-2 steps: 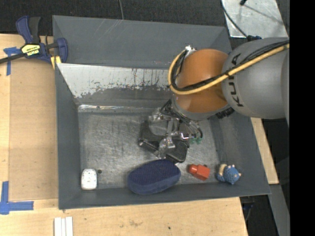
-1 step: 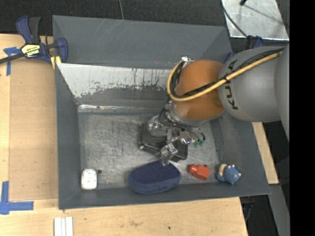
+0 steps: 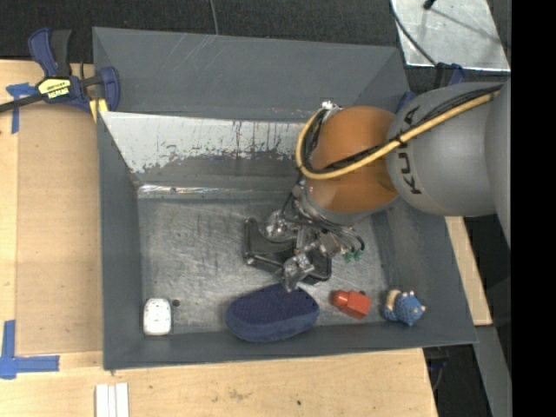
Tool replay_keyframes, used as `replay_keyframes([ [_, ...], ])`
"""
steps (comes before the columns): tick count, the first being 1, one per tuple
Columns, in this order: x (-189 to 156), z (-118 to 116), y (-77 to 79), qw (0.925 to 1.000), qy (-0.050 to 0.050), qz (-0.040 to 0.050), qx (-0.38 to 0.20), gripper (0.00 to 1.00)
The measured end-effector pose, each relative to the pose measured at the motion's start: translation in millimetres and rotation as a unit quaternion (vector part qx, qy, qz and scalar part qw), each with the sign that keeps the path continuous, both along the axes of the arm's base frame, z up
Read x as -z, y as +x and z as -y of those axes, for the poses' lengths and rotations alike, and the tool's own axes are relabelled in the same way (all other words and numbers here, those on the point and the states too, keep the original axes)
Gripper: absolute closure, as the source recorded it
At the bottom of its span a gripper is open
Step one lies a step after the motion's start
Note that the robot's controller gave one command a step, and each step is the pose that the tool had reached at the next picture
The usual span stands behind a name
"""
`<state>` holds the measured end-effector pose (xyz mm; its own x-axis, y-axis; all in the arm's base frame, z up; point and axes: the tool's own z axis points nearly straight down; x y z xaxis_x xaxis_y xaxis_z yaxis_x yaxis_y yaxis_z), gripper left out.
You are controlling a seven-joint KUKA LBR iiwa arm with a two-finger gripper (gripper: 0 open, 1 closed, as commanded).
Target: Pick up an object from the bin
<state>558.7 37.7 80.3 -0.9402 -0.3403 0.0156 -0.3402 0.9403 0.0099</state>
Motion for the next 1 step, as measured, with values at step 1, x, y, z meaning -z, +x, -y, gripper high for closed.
replay_keyframes([
  [1,-135.5,-16.8,5.8,0.9958,-0.001,0.0111,-0.091,1.00],
])
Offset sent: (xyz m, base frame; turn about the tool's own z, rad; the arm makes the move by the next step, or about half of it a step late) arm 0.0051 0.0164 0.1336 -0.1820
